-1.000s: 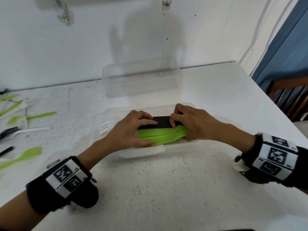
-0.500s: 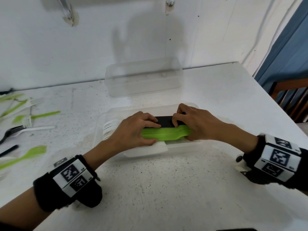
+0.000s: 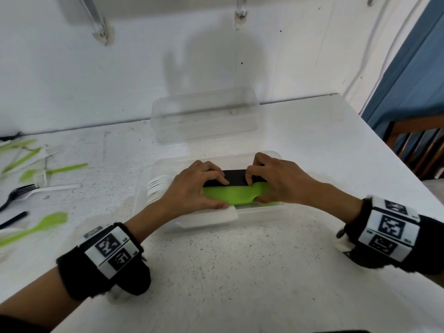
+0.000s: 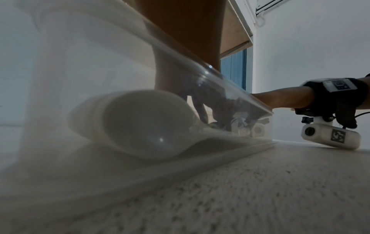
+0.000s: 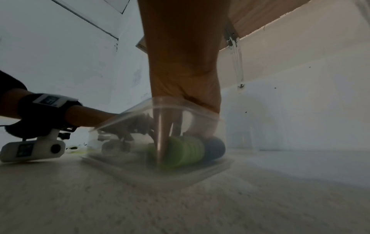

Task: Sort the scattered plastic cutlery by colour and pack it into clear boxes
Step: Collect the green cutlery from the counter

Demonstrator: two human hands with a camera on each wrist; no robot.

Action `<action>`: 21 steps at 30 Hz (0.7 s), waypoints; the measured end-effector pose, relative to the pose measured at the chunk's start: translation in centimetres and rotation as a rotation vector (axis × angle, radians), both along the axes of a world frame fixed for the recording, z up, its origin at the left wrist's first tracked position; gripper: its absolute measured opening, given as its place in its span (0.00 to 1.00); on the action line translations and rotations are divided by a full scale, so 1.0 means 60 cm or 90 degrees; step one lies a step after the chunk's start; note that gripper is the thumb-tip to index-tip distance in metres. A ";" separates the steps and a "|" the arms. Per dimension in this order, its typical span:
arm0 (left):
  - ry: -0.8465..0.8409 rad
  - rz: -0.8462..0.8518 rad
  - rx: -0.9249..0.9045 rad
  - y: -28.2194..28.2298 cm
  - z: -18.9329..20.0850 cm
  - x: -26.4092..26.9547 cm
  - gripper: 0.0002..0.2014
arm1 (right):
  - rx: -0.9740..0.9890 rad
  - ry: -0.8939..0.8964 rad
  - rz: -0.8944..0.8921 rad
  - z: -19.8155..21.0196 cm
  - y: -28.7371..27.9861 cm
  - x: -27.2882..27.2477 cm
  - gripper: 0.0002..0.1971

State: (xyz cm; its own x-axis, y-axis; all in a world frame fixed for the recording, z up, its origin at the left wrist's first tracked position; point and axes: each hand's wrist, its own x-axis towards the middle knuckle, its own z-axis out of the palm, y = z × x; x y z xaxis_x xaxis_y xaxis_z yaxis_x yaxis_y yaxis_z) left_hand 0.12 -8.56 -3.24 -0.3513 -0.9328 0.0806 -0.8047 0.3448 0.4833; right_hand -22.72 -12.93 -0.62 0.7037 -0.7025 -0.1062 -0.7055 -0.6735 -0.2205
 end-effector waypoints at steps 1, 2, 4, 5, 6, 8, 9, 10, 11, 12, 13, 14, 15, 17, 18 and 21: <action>0.003 -0.002 -0.002 -0.001 -0.001 -0.001 0.29 | -0.002 -0.002 0.001 0.000 0.001 0.000 0.19; 0.005 -0.004 -0.004 -0.001 -0.003 -0.002 0.29 | -0.001 -0.006 0.001 0.000 0.001 0.000 0.19; 0.008 -0.006 -0.006 -0.001 -0.005 -0.002 0.28 | -0.002 -0.012 0.001 0.001 0.001 0.000 0.18; 0.010 -0.005 -0.005 -0.001 -0.006 -0.002 0.28 | -0.004 -0.010 0.002 0.001 0.001 0.001 0.18; 0.010 -0.003 -0.006 -0.001 -0.007 -0.001 0.28 | -0.006 -0.004 0.003 0.000 0.002 0.001 0.18; 0.009 0.001 -0.012 -0.001 -0.009 -0.002 0.27 | -0.005 0.012 0.006 0.000 0.002 0.002 0.19; 0.012 0.003 -0.013 -0.001 -0.009 -0.002 0.27 | 0.000 0.020 0.009 0.001 0.001 0.003 0.19; 0.018 0.005 -0.013 -0.001 -0.010 -0.002 0.27 | 0.012 0.027 0.012 0.004 -0.001 0.004 0.20; 0.024 0.008 -0.010 -0.001 -0.010 -0.002 0.27 | 0.030 0.031 0.013 0.006 -0.004 0.005 0.20; 0.028 0.010 -0.007 -0.001 -0.011 -0.003 0.27 | 0.051 0.032 0.011 0.010 -0.007 0.006 0.20; 0.032 0.013 -0.004 -0.002 -0.012 -0.003 0.27 | 0.069 0.030 0.006 0.013 -0.009 0.007 0.19; 0.034 0.015 -0.001 -0.003 -0.012 -0.003 0.27 | 0.079 0.028 0.000 0.016 -0.010 0.008 0.18; 0.034 0.016 0.000 -0.003 -0.013 -0.004 0.27 | 0.082 0.028 -0.005 0.017 -0.009 0.008 0.16; 0.033 0.017 -0.001 -0.003 -0.015 -0.003 0.28 | 0.078 0.034 -0.013 0.016 -0.006 0.010 0.14; 0.036 0.019 0.004 -0.003 -0.016 -0.001 0.29 | 0.078 0.038 -0.016 0.016 -0.005 0.011 0.14; 0.047 0.031 0.048 -0.004 -0.014 0.000 0.31 | 0.082 0.048 -0.021 0.020 -0.003 0.015 0.14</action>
State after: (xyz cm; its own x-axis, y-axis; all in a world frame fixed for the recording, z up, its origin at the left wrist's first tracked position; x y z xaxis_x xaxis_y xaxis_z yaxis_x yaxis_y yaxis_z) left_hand 0.11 -8.80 -4.10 -0.3014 -0.9529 0.0336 -0.7811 0.2669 0.5645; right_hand -21.84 -13.10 0.60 0.6667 -0.7025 -0.2492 -0.7451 -0.6186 -0.2495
